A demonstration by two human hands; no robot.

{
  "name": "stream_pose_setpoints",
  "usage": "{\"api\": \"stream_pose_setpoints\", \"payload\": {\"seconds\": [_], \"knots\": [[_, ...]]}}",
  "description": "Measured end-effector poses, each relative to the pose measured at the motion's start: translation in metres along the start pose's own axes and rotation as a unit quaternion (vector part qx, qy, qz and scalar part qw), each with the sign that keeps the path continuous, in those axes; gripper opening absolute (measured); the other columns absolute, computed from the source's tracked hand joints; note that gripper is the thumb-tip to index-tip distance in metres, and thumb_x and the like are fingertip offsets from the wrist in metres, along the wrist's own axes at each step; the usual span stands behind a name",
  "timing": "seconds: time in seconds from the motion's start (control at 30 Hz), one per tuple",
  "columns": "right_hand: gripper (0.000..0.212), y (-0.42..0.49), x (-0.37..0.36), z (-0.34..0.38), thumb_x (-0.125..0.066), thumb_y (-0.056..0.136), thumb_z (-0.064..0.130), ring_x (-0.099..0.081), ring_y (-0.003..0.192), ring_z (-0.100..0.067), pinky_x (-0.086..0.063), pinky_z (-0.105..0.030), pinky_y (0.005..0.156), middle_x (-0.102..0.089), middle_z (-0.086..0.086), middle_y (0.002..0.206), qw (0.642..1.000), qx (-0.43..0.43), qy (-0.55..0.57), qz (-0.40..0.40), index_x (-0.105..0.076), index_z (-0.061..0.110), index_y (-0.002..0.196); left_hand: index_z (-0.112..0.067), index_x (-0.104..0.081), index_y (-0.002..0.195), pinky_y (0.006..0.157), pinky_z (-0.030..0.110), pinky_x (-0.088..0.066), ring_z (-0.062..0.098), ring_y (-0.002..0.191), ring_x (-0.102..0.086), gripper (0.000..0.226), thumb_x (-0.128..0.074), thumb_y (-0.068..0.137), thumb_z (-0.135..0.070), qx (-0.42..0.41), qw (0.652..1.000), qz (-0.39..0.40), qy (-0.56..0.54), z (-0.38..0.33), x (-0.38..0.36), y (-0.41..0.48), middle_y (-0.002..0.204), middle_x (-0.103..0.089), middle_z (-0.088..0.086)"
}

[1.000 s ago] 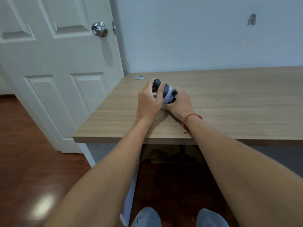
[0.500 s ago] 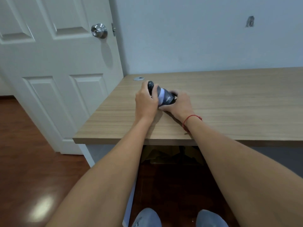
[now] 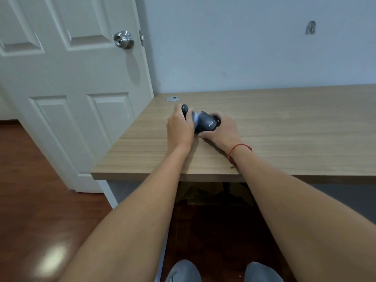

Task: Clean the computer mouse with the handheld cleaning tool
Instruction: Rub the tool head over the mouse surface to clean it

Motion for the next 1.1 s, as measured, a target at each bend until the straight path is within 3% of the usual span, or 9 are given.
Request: {"api": "stream_pose_setpoints", "payload": {"seconds": [0.07,0.2,0.33,0.43,0.6,0.77,0.87,1.0,1.1], "knots": [[0.065,-0.0003,-0.0003,-0.0011,-0.083,0.065,0.015,-0.051,0.095,-0.009,-0.041,-0.022,0.080,-0.063,-0.001,0.118,1.000,0.001,0.003,0.003,-0.058,0.015,0.125,-0.002,-0.056,0.093,0.063,0.030,-0.033,0.034,0.077,-0.056,0.022,-0.051,0.098,-0.023,0.030,0.999,-0.013,0.019,0.0031,0.0009,0.0018,0.078,-0.058,0.012],[0.064,0.0006,-0.0008,-0.0018,-0.083,0.065,0.016,-0.054,0.098,-0.010,-0.044,-0.025,0.084,-0.064,-0.001,0.119,1.000,0.000,0.002,0.001,-0.058,0.017,0.124,-0.002,-0.059,0.101,0.064,0.028,-0.042,0.022,0.070,-0.055,0.022,-0.053,0.098,-0.023,-0.006,0.999,-0.028,-0.044,-0.0025,0.0018,0.0004,0.078,-0.062,0.008],[0.063,-0.0007,-0.0005,-0.0016,-0.083,0.066,0.019,-0.051,0.098,-0.009,-0.042,-0.025,0.085,-0.062,0.002,0.115,1.000,0.003,-0.006,0.003,-0.059,0.017,0.124,0.000,-0.056,0.092,0.062,0.027,-0.028,0.029,0.074,-0.048,0.024,-0.052,0.098,-0.023,0.058,0.998,-0.018,0.027,0.0051,0.0003,0.0026,0.081,-0.060,0.014],[0.063,0.0001,-0.0008,-0.0019,-0.083,0.065,0.018,-0.051,0.099,-0.010,-0.039,-0.024,0.084,-0.063,0.000,0.118,1.000,0.010,-0.011,-0.002,-0.060,0.017,0.124,0.000,-0.059,0.097,0.061,0.023,-0.032,0.022,0.069,-0.049,0.023,-0.053,0.098,-0.022,0.021,0.998,-0.048,-0.027,-0.0006,0.0023,0.0027,0.073,-0.056,0.005],[0.065,0.0012,-0.0025,-0.0032,-0.084,0.066,0.022,-0.055,0.108,-0.016,-0.042,-0.026,0.089,-0.062,-0.002,0.122,1.000,0.003,-0.015,0.000,-0.059,0.017,0.126,-0.002,-0.054,0.089,0.063,0.026,-0.028,0.024,0.072,-0.043,0.021,-0.051,0.098,-0.022,0.074,0.996,-0.012,0.050,0.0038,0.0009,0.0025,0.078,-0.053,0.008],[0.062,0.0008,-0.0024,-0.0031,-0.083,0.065,0.026,-0.058,0.109,-0.021,-0.048,-0.038,0.096,-0.064,-0.003,0.118,1.000,-0.002,-0.025,0.000,-0.060,0.018,0.123,0.002,-0.057,0.090,0.065,0.035,-0.042,0.036,0.074,-0.057,0.025,-0.055,0.096,-0.022,0.023,0.999,-0.032,-0.021,0.0008,0.0014,0.0031,0.079,-0.064,0.019],[0.064,0.0016,-0.0042,-0.0043,-0.083,0.065,0.029,-0.059,0.109,-0.022,-0.049,-0.042,0.098,-0.064,-0.004,0.118,1.000,-0.012,-0.026,-0.001,-0.060,0.018,0.123,0.000,-0.056,0.090,0.064,0.031,-0.031,0.030,0.074,-0.048,0.020,-0.053,0.096,-0.019,0.044,0.996,0.010,0.070,0.0026,-0.0004,0.0010,0.084,-0.061,0.017],[0.062,0.0038,-0.0057,-0.0070,-0.084,0.064,0.030,-0.060,0.107,-0.023,-0.049,-0.042,0.096,-0.066,-0.004,0.115,1.000,-0.021,-0.022,-0.001,-0.061,0.017,0.121,-0.005,-0.056,0.084,0.062,0.036,-0.042,0.026,0.065,-0.051,0.019,-0.056,0.096,-0.020,0.001,1.000,-0.002,-0.006,-0.0005,-0.0003,0.0016,0.070,-0.056,0.005],[0.065,0.0039,-0.0040,-0.0082,-0.082,0.067,0.033,-0.059,0.114,-0.022,-0.045,-0.042,0.103,-0.065,-0.002,0.120,0.999,-0.021,-0.026,-0.004,-0.058,0.020,0.125,0.000,-0.056,0.090,0.064,0.031,-0.032,0.031,0.075,-0.051,0.020,-0.053,0.096,-0.019,0.045,0.998,0.019,0.042,0.0039,-0.0024,0.0038,0.082,-0.061,0.014]]}}
Point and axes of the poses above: each hand's wrist, its own y-axis towards the middle knuckle, its own x-axis out of the back of the hand, z = x × y, the point moved 1 cm from there along y, towards the middle knuckle
